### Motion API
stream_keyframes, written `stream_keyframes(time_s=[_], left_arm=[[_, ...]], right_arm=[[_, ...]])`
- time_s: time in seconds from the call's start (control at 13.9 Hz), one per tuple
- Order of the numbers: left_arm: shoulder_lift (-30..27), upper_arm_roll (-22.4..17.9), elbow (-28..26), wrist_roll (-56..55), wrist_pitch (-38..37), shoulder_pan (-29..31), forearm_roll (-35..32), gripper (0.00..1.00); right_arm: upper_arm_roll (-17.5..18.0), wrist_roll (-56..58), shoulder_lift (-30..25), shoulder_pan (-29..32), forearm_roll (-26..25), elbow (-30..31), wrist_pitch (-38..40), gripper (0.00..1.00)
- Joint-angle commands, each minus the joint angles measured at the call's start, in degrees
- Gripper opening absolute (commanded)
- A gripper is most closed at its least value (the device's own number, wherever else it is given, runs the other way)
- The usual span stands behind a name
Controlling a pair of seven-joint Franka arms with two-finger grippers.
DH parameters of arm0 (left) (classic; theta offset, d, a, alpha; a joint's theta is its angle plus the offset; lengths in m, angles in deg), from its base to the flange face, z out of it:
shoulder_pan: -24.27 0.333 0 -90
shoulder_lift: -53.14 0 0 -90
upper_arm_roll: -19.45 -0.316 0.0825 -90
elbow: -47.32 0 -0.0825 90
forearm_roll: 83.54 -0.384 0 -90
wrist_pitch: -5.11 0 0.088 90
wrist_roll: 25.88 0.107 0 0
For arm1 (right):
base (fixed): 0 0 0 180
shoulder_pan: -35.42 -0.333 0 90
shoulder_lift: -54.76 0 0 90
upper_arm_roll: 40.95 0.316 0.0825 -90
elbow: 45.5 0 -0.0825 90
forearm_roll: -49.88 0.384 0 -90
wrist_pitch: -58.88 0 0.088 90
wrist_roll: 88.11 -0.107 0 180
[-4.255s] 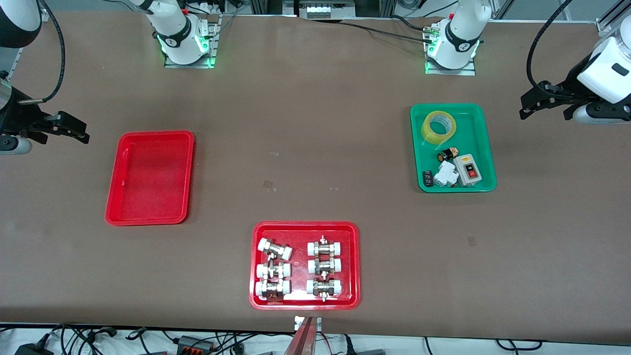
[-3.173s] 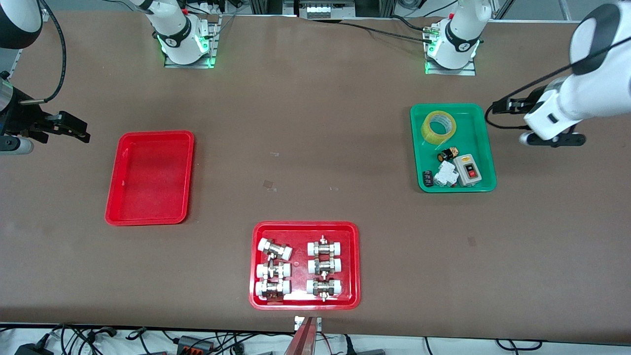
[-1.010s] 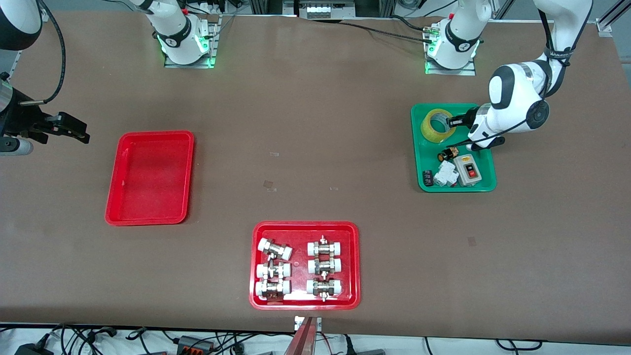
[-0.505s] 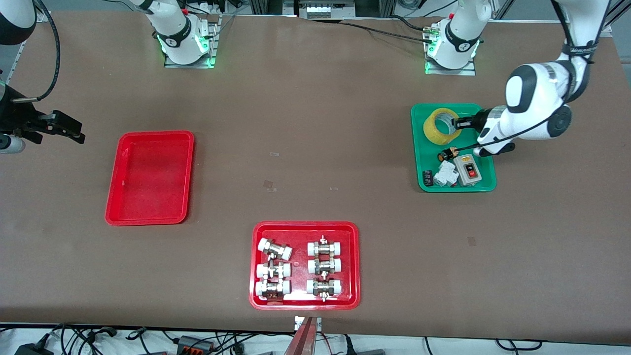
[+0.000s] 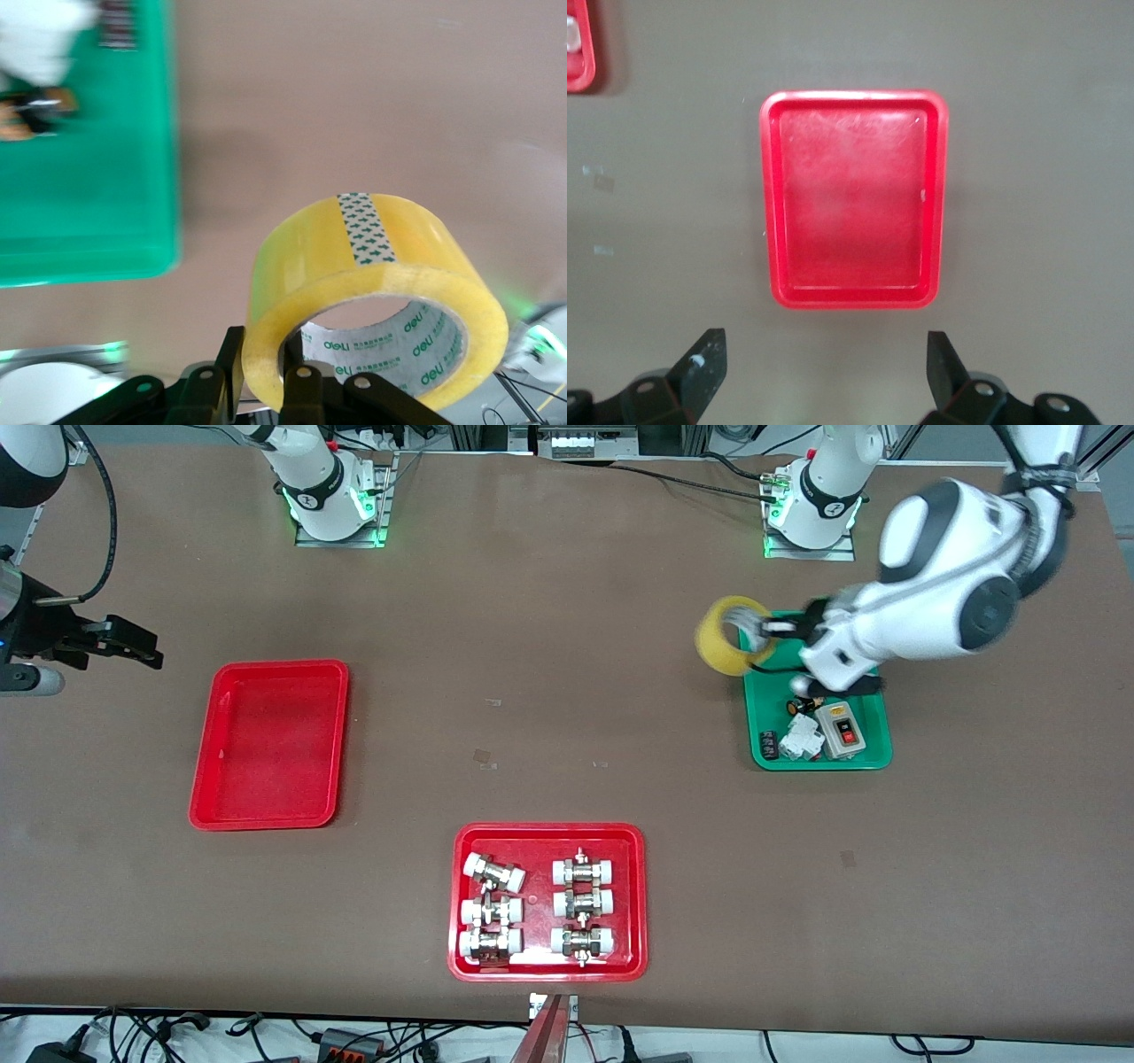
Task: Left arm passes tape to right arm into tray
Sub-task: 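Carry the tape toward the middle while the right gripper reaches toward it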
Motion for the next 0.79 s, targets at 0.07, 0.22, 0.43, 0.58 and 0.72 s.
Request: stream_keyframes(time_s=[0.07, 0.22, 0.43, 0.58, 0.72], left_arm=[[11.25, 9.80, 17.91, -14.08, -2.51, -0.18, 6.98, 0.04], [14.78, 10.96, 22.50, -17.35, -1.55, -2.45, 13.65, 0.04], [19.61, 10.52, 26.03, -23.05, 4.41, -3.78, 22.45, 0.03], [21.72, 10.43, 28.49, -24.04, 7.93, -4.40, 26.33, 0.03], [22.09, 10.43, 28.50, -24.40, 11.27, -6.23, 26.61, 0.03]], right_arm=[[0.17, 0.75, 3.10, -2.85, 0.06, -0.75, 4.24, 1.00], [0.09, 0.75, 3.20, -2.85, 6.08, -0.84, 4.09, 1.00], [0.17, 0.75, 5.04, -2.85, 19.35, -1.10, 3.91, 1.00], [0.17, 0.75, 6.00, -3.11, 32.69, -1.72, 3.91, 1.00], [0.17, 0.23, 6.62, -5.29, 40.12, -3.38, 0.59, 1.00]])
